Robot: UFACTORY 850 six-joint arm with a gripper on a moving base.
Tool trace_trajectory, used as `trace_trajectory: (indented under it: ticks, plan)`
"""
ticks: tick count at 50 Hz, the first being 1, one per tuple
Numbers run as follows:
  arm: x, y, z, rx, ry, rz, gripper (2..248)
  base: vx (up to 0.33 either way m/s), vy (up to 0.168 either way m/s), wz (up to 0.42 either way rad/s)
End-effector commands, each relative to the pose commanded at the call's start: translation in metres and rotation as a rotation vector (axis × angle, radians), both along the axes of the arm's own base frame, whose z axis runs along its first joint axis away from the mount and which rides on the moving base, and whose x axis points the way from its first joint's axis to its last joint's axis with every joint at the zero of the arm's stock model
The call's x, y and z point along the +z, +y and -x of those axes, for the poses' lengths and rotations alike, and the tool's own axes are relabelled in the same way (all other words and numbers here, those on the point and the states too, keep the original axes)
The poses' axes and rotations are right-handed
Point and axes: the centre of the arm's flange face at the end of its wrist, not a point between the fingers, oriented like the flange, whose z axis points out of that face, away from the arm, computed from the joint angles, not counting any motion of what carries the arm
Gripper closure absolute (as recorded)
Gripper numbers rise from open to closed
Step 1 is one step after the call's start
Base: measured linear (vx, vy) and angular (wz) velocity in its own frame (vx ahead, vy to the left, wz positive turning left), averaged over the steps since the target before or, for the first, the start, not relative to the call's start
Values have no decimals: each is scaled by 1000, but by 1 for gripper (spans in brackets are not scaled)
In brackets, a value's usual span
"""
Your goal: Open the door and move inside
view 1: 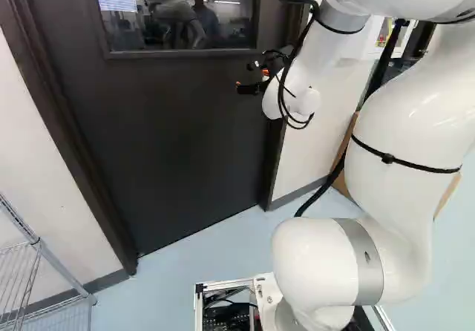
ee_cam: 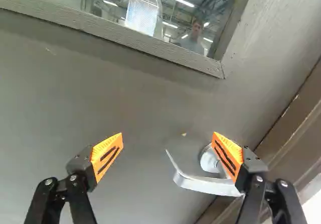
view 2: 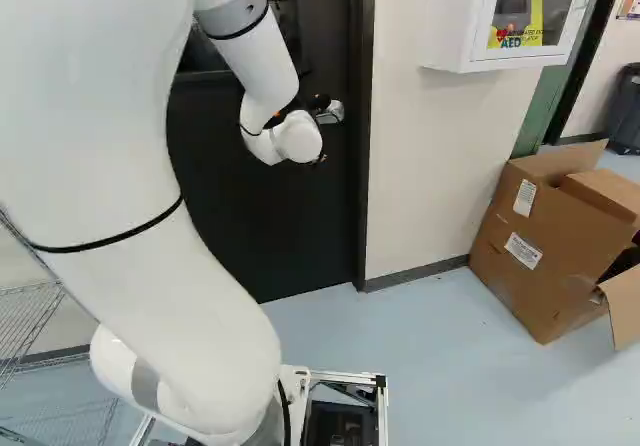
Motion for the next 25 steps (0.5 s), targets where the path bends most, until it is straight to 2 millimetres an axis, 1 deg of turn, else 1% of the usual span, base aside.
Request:
trace_trajectory:
  ticks: [25]
  plan:
    - [-1,-1,-18,4,-3,1,3,0,0,0]
